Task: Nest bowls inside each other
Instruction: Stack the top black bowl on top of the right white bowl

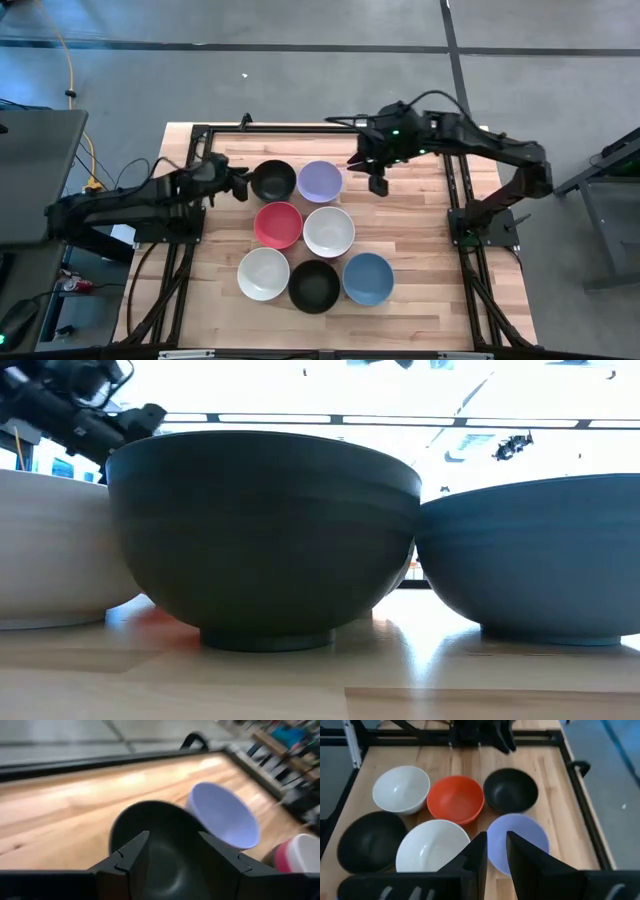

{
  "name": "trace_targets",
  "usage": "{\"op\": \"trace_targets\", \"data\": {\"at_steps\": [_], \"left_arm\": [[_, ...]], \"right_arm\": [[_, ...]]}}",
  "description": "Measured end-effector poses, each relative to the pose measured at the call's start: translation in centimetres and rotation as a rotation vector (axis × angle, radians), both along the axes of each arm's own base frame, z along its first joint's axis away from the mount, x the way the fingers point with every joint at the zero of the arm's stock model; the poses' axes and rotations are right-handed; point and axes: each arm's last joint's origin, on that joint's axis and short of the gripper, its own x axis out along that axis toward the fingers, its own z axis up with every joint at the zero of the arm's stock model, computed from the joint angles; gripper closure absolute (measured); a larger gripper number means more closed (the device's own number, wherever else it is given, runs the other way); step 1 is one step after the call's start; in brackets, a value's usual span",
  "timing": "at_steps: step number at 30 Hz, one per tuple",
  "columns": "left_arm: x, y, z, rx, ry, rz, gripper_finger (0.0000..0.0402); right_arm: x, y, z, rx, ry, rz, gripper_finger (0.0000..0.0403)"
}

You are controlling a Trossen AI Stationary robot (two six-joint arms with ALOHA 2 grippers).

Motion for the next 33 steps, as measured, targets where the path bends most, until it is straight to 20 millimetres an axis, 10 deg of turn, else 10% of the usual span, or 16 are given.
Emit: {"op": "trace_targets", "data": {"at_steps": [33], "left_arm": [[4.4,9.6,-1.5,-0.37,0.504,-0.023,0.0283]], "right_arm": [[-2.6,0.5,0.9,-0.03,0.031,0.033,0.0338]]}}
